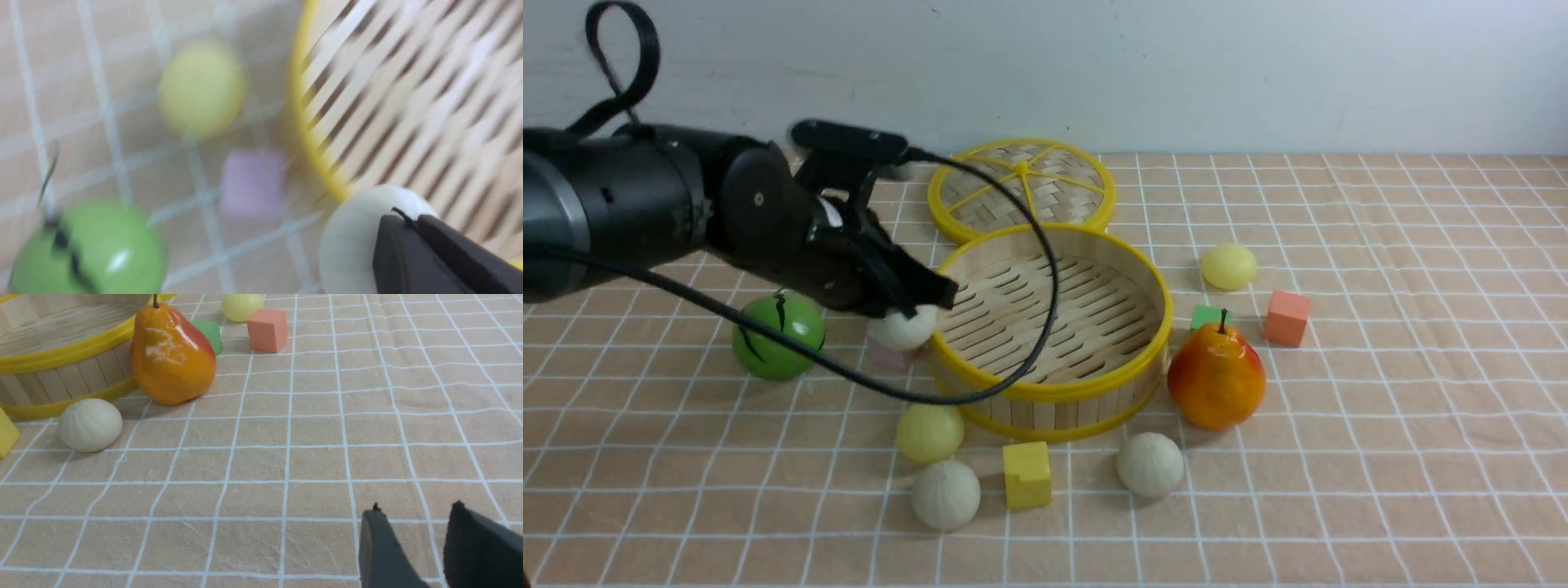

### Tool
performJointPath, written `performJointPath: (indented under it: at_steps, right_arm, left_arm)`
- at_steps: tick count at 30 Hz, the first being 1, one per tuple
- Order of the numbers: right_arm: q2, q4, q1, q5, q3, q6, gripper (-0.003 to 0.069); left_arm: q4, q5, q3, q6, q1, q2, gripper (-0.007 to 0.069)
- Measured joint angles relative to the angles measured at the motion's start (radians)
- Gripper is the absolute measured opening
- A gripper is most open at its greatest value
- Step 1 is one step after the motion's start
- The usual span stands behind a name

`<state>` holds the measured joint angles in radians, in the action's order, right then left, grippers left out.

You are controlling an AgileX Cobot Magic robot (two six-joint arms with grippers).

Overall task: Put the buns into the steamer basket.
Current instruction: Use the left arm to put the steamed stuffed bun into the steamer

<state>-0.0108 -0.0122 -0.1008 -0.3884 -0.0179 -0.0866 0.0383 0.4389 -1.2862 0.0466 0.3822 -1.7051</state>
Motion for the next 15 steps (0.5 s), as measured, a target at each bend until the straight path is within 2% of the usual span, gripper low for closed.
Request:
performJointPath:
  at_steps: [3,10,15]
  right_arm:
    - [0.0,0.0,0.0,0.0,0.0,0.0,0.0239]
    - [0.0,0.0,0.0,0.0,0.0,0.0,0.0239]
    - [0.0,0.0,0.0,0.0,0.0,0.0,0.0239]
  left_arm:
    - [0.003,0.001,-0.076,0.009,0.044,-0.054,-0.0011]
    - [0.005,0.035,-0.227,0.004,0.052,-0.262,-0.0006]
    - [-0.002,0.112,-0.312,-0.014,0.048,-0.365,0.0088]
